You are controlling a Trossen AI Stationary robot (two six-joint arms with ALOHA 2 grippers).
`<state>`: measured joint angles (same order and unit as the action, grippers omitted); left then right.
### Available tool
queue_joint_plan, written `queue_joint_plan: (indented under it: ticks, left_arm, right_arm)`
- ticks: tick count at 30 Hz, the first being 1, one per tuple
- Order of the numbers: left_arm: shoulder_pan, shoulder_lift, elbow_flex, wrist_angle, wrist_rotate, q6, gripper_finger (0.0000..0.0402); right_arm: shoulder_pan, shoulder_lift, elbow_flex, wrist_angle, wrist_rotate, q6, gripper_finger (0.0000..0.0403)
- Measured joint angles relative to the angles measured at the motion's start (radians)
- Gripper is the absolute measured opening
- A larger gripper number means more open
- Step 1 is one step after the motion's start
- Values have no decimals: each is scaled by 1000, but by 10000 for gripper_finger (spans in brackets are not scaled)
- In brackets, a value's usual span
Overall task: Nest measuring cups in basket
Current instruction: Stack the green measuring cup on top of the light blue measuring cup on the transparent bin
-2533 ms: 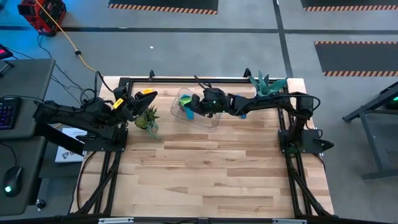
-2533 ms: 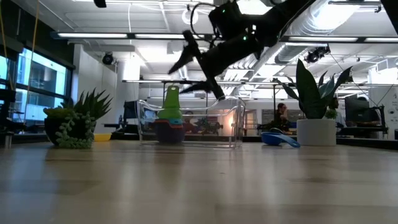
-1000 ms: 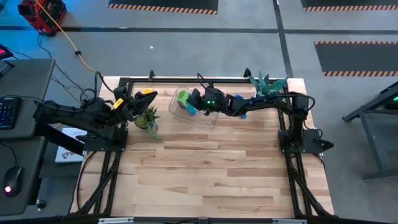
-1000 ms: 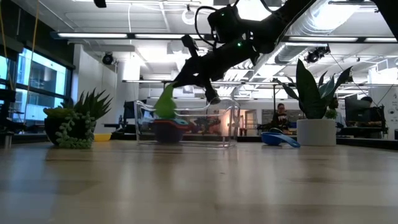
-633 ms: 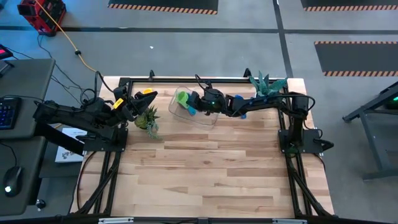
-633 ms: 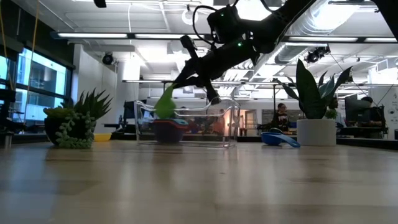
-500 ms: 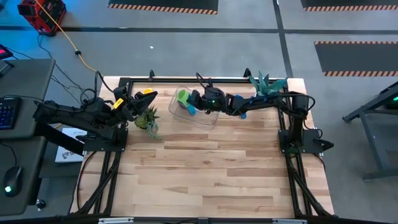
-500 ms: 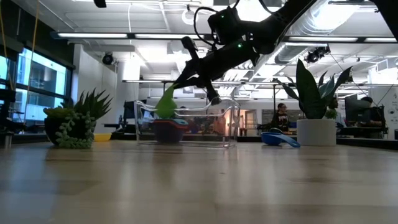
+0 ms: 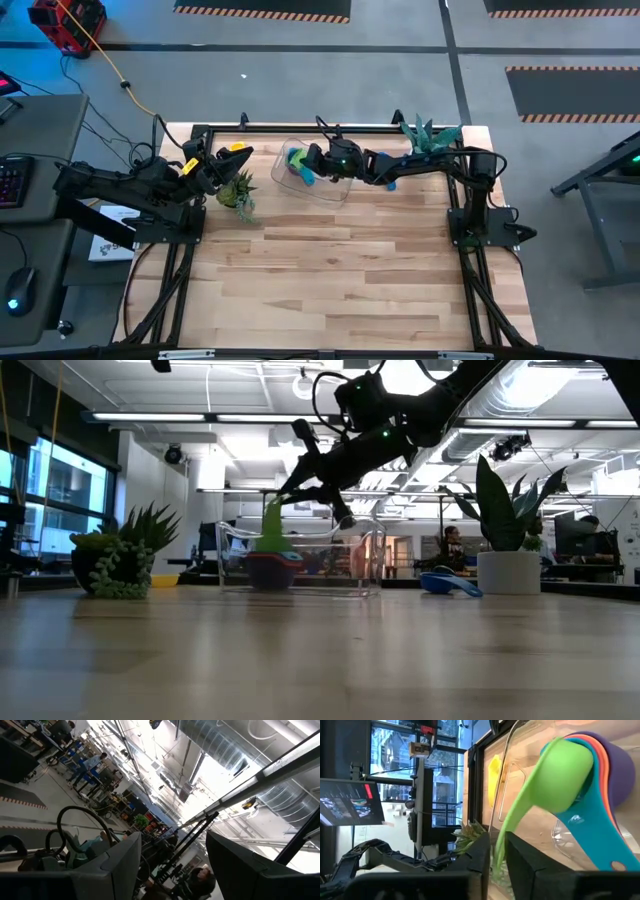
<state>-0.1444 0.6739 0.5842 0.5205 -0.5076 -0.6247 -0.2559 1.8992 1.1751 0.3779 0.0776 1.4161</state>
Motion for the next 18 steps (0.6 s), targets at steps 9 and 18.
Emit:
queue_joint_plan:
  ticks: [9,18]
  left_arm:
    - [0,0,0,0,0,0,215]
    - [0,0,0,0,0,0,215]
  right_arm:
    - [-22,-1,0,-14,-93,-36,136]
    - [-76,-88,1,-208,-196,-146,160]
